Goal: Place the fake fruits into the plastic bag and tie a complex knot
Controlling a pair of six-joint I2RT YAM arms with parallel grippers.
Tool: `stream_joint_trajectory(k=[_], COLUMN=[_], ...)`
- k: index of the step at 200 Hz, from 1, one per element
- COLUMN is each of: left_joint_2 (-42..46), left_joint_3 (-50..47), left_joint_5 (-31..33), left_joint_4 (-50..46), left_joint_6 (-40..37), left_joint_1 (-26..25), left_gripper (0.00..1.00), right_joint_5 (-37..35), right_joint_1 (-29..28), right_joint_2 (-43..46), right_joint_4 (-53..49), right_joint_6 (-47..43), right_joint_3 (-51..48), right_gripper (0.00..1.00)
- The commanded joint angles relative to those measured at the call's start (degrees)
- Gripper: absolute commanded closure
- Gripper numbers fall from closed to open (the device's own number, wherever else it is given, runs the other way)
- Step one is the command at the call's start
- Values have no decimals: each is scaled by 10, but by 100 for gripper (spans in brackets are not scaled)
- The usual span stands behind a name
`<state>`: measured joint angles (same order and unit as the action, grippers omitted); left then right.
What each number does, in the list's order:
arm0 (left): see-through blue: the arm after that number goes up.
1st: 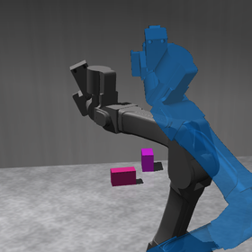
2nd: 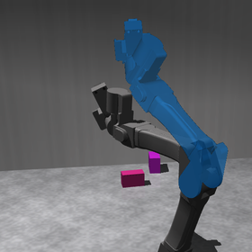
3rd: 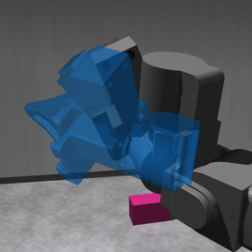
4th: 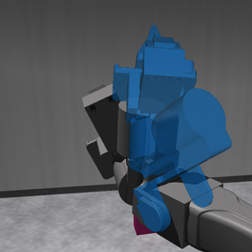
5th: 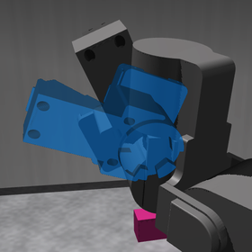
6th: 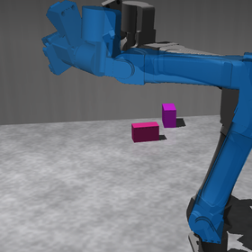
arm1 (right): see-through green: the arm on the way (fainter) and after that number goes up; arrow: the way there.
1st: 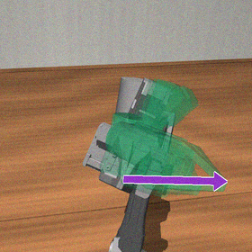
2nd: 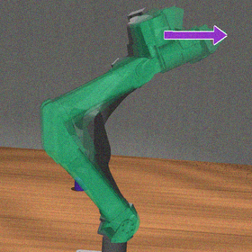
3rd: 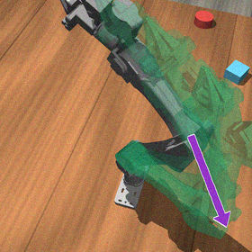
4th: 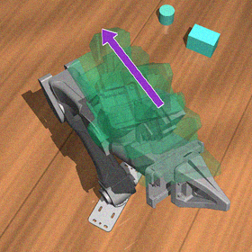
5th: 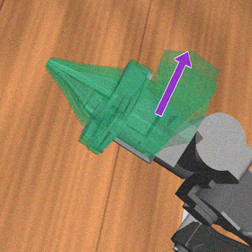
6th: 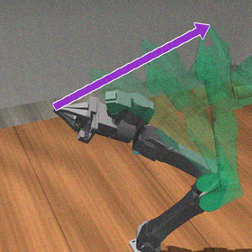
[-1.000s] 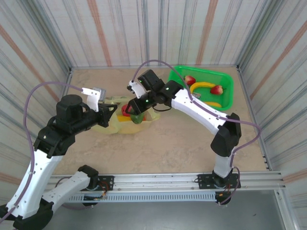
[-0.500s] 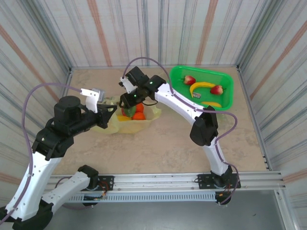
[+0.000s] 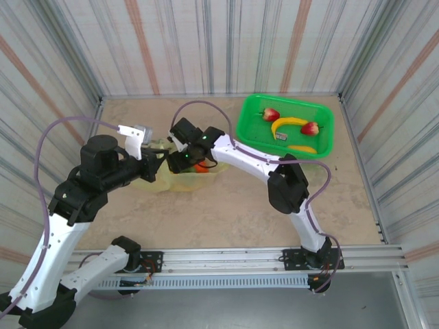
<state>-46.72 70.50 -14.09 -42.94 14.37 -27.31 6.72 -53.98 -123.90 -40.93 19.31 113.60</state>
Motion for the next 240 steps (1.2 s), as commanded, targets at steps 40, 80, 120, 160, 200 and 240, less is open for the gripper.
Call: stream_joint_trajectory(k=[40,80,120,160,200,240], left_joint_2=[6,7,7,4,-3,-2], left_joint_3=[6,1,0,-1,-8,-8], left_joint_5=[0,1,-6,-21,-15,4], left_joint_4=[13,21,33,52,58,57], left_joint_6=[-6,-5,-5,0,-4,-16], left_joint_1=[3,3,3,2,-15,-31], left_gripper=[100,100,100,100,100,100], right_joint_5=[8,19,5,-34,-97,-94], right_joint_1=[21,38,99,287,436,507], right_joint_2=[137,200,301,376,271,56], right_joint_4=[10,-36,-103,-160,-335,-543], right_joint_6=[19,14,9,134,404,503], right_joint_3=[-2,-32,-46,-86,-13,195], right_gripper=[28,35,36,36,29,21])
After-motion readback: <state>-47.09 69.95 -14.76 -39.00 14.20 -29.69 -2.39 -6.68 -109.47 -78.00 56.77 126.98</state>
